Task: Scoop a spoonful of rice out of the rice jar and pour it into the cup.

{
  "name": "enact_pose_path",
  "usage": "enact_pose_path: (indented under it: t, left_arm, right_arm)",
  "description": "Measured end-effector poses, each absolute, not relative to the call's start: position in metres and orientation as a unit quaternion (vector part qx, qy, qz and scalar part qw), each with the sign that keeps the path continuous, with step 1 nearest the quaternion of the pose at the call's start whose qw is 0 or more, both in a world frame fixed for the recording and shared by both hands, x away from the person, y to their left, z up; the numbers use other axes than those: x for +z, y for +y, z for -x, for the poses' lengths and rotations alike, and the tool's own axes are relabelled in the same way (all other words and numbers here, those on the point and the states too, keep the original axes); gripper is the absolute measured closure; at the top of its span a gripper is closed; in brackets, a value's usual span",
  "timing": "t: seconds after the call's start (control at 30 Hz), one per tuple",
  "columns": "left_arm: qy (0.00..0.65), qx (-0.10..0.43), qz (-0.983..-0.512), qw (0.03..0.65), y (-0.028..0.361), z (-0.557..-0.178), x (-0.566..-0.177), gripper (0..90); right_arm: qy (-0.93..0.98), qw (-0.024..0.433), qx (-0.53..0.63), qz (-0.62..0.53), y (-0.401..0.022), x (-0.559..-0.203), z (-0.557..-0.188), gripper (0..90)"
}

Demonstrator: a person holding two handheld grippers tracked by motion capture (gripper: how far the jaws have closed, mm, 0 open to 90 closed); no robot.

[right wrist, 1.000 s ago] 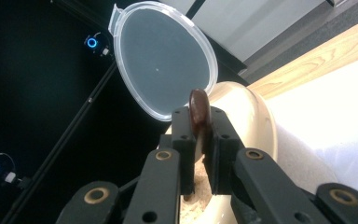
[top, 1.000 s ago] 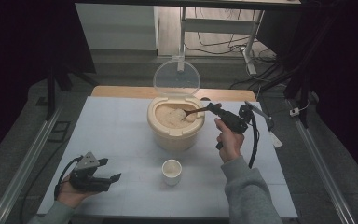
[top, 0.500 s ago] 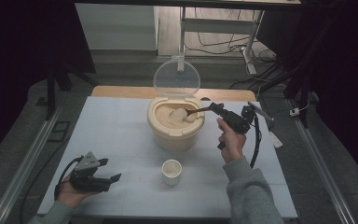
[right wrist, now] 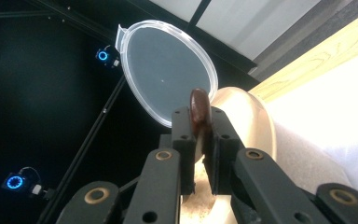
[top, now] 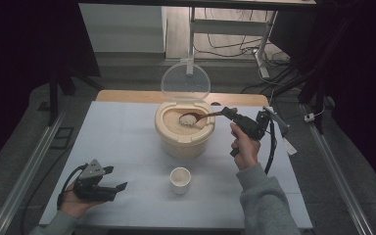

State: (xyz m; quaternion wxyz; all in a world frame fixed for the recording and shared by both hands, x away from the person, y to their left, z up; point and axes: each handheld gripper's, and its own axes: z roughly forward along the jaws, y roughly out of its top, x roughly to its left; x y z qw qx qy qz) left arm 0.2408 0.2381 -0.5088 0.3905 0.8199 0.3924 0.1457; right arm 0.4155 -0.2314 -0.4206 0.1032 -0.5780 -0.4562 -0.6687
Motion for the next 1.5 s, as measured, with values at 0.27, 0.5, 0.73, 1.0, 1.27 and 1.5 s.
enact_pose_path:
  t: [0.27,0.5,0.73,1.0,1.27,1.5]
  left_arm:
    - [0.393,0.146,-0.82,0.391,0.238,-0.241,-0.509,20.5]
    - [0.392,0.145,-0.82,0.391,0.238,-0.241,-0.509,20.5]
    - [0.391,0.145,-0.82,0.392,0.238,-0.241,-0.508,20.5]
    - [0.391,0.144,-0.82,0.393,0.238,-0.241,-0.508,20.5]
    - [0.389,0.143,-0.821,0.393,0.237,-0.242,-0.508,20.5]
    - [0.39,0.141,-0.821,0.392,0.236,-0.244,-0.51,20.5]
  right_arm:
    - [-0.447,0.114,-0.671,0.581,-0.234,-0.419,-0.415,83.3]
    - [-0.456,0.125,-0.67,0.573,-0.233,-0.417,-0.41,83.3]
    - [-0.458,0.134,-0.672,0.566,-0.233,-0.414,-0.404,83.3]
    - [-0.464,0.158,-0.669,0.559,-0.239,-0.414,-0.392,83.3]
    - [-0.481,0.176,-0.658,0.552,-0.247,-0.416,-0.369,83.3]
    - [-0.496,0.194,-0.647,0.546,-0.244,-0.426,-0.358,83.3]
